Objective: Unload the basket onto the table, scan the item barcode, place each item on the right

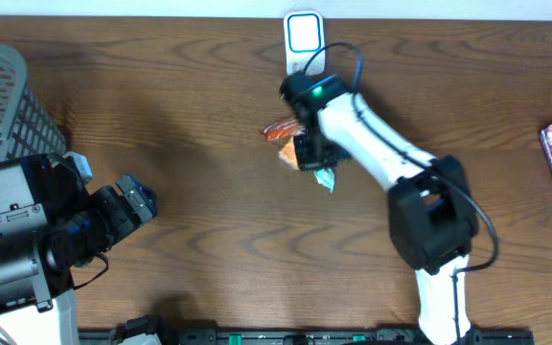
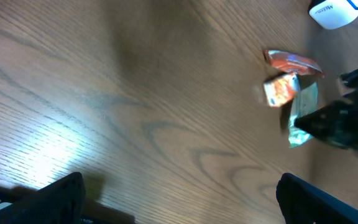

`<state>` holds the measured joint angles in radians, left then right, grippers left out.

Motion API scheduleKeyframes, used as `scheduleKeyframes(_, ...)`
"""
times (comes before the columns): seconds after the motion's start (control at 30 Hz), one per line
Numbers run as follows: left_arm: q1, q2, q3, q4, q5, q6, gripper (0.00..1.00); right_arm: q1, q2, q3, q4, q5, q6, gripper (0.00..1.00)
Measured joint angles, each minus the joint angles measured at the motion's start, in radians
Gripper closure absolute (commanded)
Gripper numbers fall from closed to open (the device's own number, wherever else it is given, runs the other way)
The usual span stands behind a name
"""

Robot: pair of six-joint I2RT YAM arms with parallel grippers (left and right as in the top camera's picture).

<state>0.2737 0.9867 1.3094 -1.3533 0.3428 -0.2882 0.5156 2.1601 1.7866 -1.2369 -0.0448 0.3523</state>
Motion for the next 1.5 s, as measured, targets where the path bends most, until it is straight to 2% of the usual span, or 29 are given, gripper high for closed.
scheduleKeyframes(0.17,0.0,0.0,0.0,0.0,0.0,0.0,0.02,-0.153,-0.043,0.018,-0.172,-0.503,-0.486,0.99)
scheduleKeyframes(0.27,0.0,0.0,0.0,0.0,0.0,0.0,0.02,-0.222,-0.043,0.011,-0.277,-0.658,-0.715,0.99)
scheduleKeyframes(0.37,0.0,0.0,0.0,0.0,0.0,0.0,0.02,-0.264,-0.043,0.004,-0.339,-0.74,-0.872,0.99)
scheduleKeyframes(0.5,0.0,0.0,0.0,0.0,0.0,0.0,0.02,-0.287,-0.043,-0.002,-0.391,-0.801,-1.009,0.99)
scheduleKeyframes(0.7,0.0,0.0,0.0,0.0,0.0,0.0,0.02,-0.286,-0.043,-0.002,-0.376,-0.85,-1.088,0.99)
scheduleKeyframes(0.83,0.0,0.0,0.0,0.0,0.0,0.0,0.02,-0.285,-0.043,-0.003,-0.306,-0.861,-1.047,0.99)
scheduleKeyframes(0.97,0.0,0.0,0.0,0.0,0.0,0.0,0.02,-0.284,-0.043,-0.001,-0.156,-0.786,-0.819,0.99)
scheduleKeyframes(1.1,0.0,0.0,0.0,0.0,0.0,0.0,0.02,-0.28,-0.042,0.058,-0.123,-0.446,-0.472,0.99)
scheduleKeyframes(1.23,0.0,0.0,0.0,0.0,0.0,0.0,0.02,-0.262,-0.044,0.124,-0.114,-0.079,-0.208,0.99)
scheduleKeyframes(1.37,0.0,0.0,0.0,0.0,0.0,0.0,0.02,-0.225,-0.045,0.114,-0.086,0.152,-0.091,0.99)
scheduleKeyframes(1.5,0.0,0.0,0.0,0.0,0.0,0.0,0.02,-0.164,-0.047,0.015,0.009,0.295,-0.035,0.99)
